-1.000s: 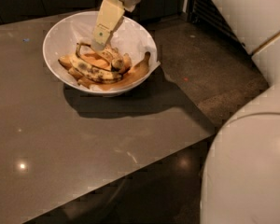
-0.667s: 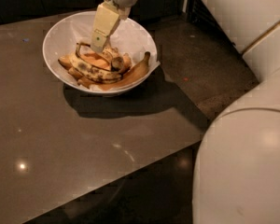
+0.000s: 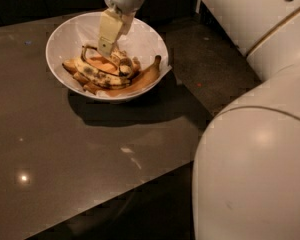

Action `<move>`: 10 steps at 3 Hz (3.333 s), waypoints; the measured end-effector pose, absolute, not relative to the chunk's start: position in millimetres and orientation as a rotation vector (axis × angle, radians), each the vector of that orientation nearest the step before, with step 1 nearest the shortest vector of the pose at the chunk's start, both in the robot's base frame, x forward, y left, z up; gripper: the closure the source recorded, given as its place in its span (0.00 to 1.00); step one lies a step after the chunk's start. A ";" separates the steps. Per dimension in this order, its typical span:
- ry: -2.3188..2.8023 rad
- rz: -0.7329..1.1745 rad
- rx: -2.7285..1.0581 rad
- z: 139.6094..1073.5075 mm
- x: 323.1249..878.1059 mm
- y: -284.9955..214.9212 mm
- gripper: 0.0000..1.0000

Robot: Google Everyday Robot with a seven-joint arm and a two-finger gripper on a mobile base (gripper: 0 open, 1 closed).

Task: Pick banana from white bowl

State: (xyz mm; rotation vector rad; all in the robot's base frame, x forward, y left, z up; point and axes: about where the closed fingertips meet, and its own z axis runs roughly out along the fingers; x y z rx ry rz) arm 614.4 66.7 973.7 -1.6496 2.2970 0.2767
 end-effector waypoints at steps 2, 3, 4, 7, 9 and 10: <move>2.313 0.290 -1.649 966.5 621.3 66.9 0.45; 2.317 0.292 -1.651 964.0 624.8 66.8 0.51; 2.328 0.297 -1.647 959.8 629.3 65.8 0.53; 2.367 0.324 -1.663 938.8 639.7 71.7 0.50; 2.381 0.343 -1.684 924.5 643.0 77.0 0.49; 2.384 0.356 -1.691 917.8 644.2 78.2 0.53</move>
Offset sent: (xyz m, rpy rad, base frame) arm -0.0035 -0.0155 -0.0098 -0.0468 0.0752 0.0012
